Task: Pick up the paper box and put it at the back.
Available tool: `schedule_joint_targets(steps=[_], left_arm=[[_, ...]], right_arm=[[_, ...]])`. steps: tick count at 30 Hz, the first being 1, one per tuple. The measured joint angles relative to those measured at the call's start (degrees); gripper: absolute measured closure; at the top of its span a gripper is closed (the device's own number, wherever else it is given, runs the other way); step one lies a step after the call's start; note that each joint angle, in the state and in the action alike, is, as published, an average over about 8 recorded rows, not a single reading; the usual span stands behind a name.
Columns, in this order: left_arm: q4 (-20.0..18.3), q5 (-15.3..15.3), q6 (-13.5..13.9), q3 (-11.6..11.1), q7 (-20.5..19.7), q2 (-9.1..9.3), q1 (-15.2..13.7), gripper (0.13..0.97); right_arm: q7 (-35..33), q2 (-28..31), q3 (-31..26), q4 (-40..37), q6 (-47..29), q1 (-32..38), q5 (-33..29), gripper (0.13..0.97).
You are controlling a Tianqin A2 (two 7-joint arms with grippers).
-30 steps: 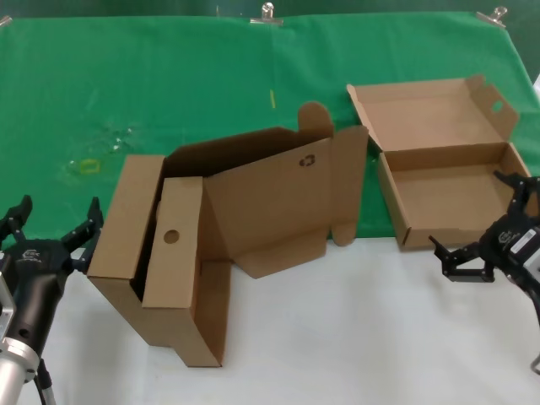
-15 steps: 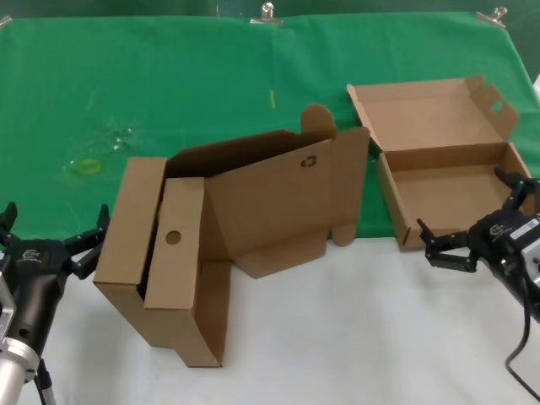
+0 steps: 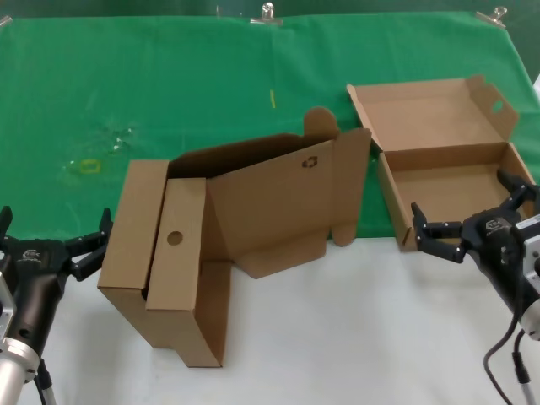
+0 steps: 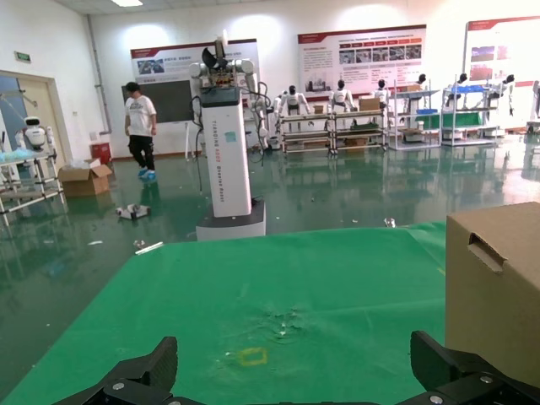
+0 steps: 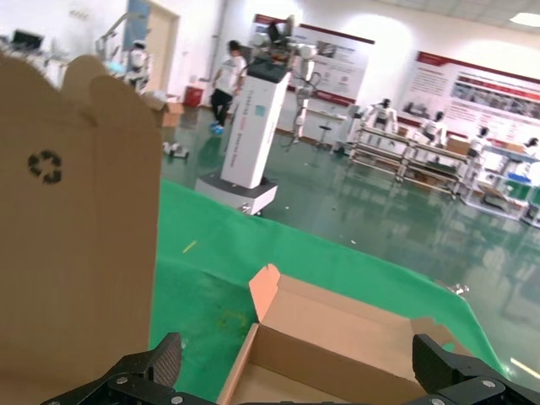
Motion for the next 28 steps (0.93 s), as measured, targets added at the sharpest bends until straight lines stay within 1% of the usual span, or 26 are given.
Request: schedule_joint_targets(steps=[5, 13, 28], left_arm=[[0.0, 0.0, 0.0, 0.0, 0.0, 0.0, 0.0, 0.135], [0.0, 0.0, 0.0, 0.0, 0.0, 0.0, 0.0, 0.132], [0.0, 0.0, 0.0, 0.0, 0.0, 0.0, 0.0, 0.132]], right_arm=[[1.13, -1.9, 0.01, 0.3, 1.75, -0.21, 1.24, 0.129], [2.71, -4.53, 0.03, 0.71, 4.2, -0.49, 2.98, 0.129], [2.97, -4.96, 0.03, 0.78, 4.61, -0.54, 3.26, 0.129]])
